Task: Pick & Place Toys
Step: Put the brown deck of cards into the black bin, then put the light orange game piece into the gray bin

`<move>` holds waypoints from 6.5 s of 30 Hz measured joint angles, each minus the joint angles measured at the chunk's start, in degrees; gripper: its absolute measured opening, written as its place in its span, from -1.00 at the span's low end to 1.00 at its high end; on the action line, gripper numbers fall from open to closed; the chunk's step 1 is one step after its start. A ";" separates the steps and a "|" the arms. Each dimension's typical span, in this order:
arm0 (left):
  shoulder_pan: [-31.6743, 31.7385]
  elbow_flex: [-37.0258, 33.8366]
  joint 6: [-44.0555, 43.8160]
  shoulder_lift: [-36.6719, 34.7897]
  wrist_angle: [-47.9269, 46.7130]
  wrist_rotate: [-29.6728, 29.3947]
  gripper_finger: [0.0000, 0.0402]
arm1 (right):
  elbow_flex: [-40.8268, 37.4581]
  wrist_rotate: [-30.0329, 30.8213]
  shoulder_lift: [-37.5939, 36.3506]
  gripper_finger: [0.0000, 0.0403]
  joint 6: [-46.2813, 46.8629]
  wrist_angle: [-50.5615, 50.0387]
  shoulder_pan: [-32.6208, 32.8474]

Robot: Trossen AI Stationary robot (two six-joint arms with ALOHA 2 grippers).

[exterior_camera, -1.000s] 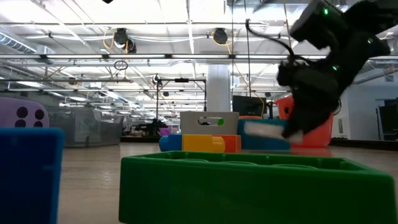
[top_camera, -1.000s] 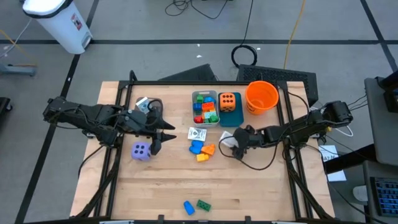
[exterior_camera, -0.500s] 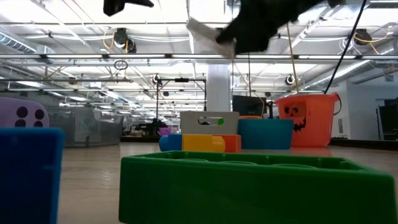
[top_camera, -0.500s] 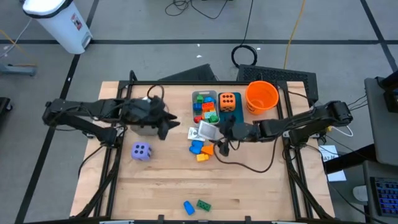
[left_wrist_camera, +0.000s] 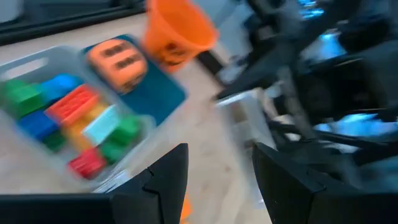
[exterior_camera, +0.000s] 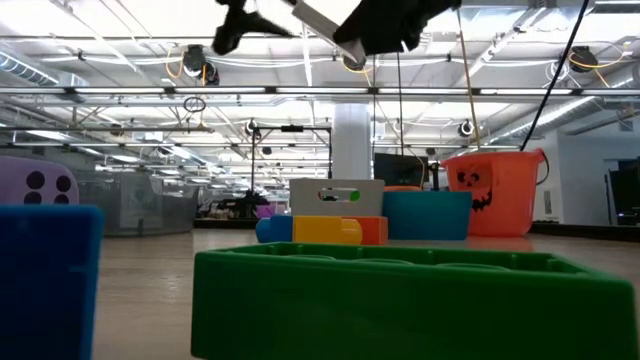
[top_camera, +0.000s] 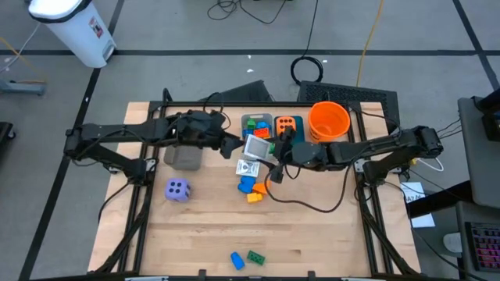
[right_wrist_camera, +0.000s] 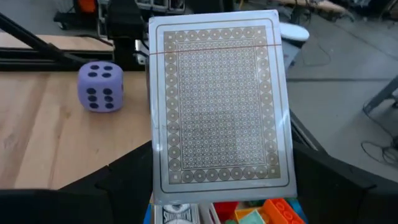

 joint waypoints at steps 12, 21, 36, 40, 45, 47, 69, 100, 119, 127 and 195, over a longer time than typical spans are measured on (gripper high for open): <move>0.23 0.09 0.92 1.64 5.69 3.86 -0.07 | 0.00 2.70 0.00 0.54 -0.86 -1.03 -0.24; 0.38 0.09 0.01 5.45 6.20 3.01 -0.07 | -0.22 3.31 0.01 0.54 0.18 -5.05 -0.29; 1.30 0.07 0.36 5.51 4.56 0.35 -0.07 | 0.00 4.09 -0.04 0.53 0.02 -3.93 -0.13; 1.42 0.07 -0.30 5.82 4.86 2.44 -0.07 | 0.00 3.84 -0.04 0.54 -2.68 -3.45 -0.11; 1.43 0.09 -2.60 7.86 5.23 4.74 -0.07 | -0.07 3.64 0.01 0.53 -5.29 -3.91 -0.09; 1.43 0.09 -3.11 8.54 5.38 5.87 -0.07 | -0.07 3.55 0.00 0.53 -5.51 -4.08 -0.09; 3.61 1.01 1.15 8.84 7.86 13.30 -0.55 | 0.04 4.30 -0.11 0.59 -5.38 -4.62 -0.09; 19.33 2.49 16.59 -14.19 -30.21 12.21 -0.58 | -0.07 3.89 -10.51 0.60 5.51 -10.88 -3.67; 24.91 -3.75 29.23 -20.87 -55.03 0.17 -0.59 | -8.99 -3.77 -10.40 0.60 22.27 -8.29 -8.10; 30.01 -16.60 32.24 -20.32 -46.23 5.67 -0.59 | -13.95 -6.82 -10.40 0.60 27.80 -2.89 -8.09; 42.39 -5.55 53.21 0.51 -42.86 -6.19 -0.08 | -13.99 -6.73 -10.40 0.60 25.00 -3.25 -9.27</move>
